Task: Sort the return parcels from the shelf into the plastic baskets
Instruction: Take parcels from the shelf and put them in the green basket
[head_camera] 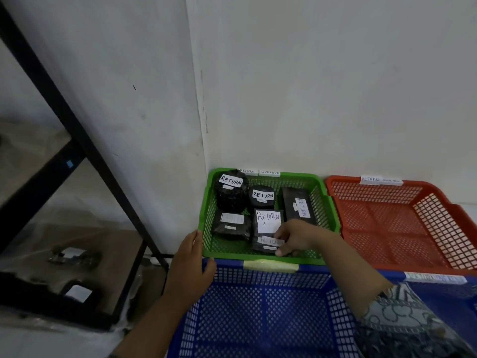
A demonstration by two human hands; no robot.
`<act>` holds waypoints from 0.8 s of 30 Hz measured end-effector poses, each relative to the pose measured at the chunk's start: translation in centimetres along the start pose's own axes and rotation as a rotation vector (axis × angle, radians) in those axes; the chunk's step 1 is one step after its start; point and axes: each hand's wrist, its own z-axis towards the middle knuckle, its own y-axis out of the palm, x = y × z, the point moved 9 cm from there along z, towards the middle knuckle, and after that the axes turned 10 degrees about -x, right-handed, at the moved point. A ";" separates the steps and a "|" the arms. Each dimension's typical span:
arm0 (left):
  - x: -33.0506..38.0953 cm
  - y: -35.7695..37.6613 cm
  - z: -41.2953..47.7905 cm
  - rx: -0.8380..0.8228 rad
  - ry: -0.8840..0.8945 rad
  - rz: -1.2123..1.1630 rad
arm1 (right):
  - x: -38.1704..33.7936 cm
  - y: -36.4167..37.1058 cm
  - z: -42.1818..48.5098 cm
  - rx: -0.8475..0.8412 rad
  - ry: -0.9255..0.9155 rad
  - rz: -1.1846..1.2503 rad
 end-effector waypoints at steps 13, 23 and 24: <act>0.0 0.1 -0.1 -0.005 -0.012 0.045 | 2.1 0.4 0.9 0.215 0.058 0.178; 0.1 0.2 -0.2 -0.012 -0.020 0.052 | 1.6 0.0 0.8 0.397 0.021 -0.165; 0.1 0.1 -0.2 -0.010 -0.018 0.053 | 1.5 0.0 0.8 0.394 0.026 -0.190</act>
